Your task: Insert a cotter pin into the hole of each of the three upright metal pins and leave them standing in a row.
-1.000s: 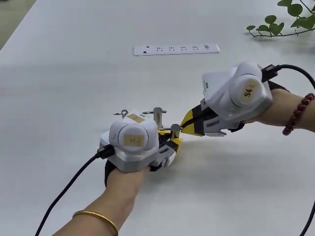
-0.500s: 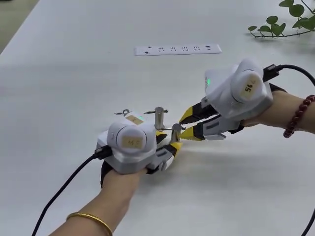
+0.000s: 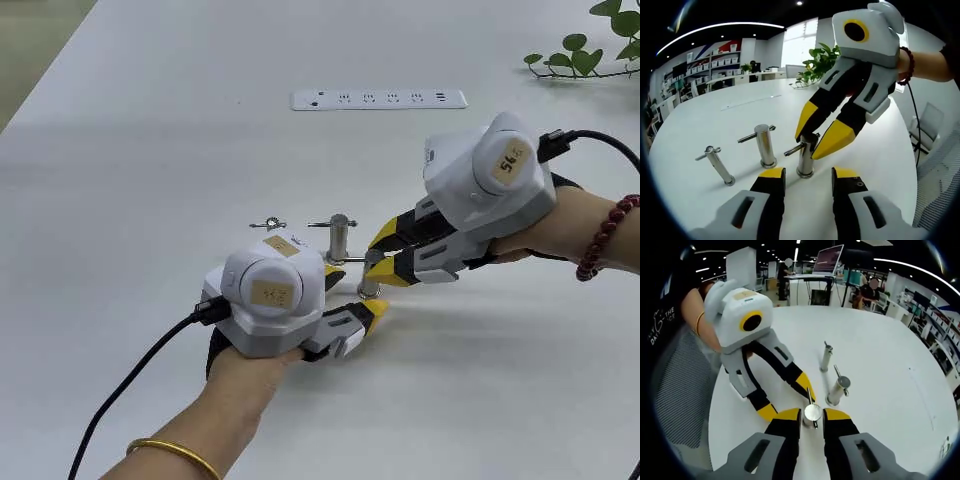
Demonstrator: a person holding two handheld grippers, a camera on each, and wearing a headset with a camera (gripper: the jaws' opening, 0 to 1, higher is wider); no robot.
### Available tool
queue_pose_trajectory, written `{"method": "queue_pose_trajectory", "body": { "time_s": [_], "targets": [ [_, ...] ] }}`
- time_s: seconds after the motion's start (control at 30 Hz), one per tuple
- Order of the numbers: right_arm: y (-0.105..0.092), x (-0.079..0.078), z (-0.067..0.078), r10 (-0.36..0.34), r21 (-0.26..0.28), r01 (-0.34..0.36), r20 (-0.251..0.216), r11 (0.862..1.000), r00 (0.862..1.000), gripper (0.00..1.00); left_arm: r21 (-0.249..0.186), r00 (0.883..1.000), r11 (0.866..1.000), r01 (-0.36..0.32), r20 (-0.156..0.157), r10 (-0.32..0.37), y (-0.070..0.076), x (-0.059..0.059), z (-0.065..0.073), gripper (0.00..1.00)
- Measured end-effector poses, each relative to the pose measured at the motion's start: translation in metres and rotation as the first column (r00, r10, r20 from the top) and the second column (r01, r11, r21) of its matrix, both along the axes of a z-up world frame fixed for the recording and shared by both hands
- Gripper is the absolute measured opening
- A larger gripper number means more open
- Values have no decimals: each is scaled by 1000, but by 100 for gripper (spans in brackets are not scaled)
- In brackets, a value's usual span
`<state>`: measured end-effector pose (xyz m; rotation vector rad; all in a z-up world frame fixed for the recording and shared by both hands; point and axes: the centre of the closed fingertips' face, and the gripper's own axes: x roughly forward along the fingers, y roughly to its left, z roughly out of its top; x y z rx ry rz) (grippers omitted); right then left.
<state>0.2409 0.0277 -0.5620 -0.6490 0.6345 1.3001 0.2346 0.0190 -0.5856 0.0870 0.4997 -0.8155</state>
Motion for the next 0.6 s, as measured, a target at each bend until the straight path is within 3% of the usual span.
{"method": "queue_pose_trajectory", "body": {
  "time_s": [0.27,0.6],
  "targets": [
    [1,2,-3,0,-4,0,-2,1000,1000,9,-7,1000,1000,11,-9,-11,3,-2,2,41],
    [2,1,-2,-21,-1,21,-28,1000,999,8,-18,1000,1000,20,19,-20,14,-4,18,46]
  ]
}}
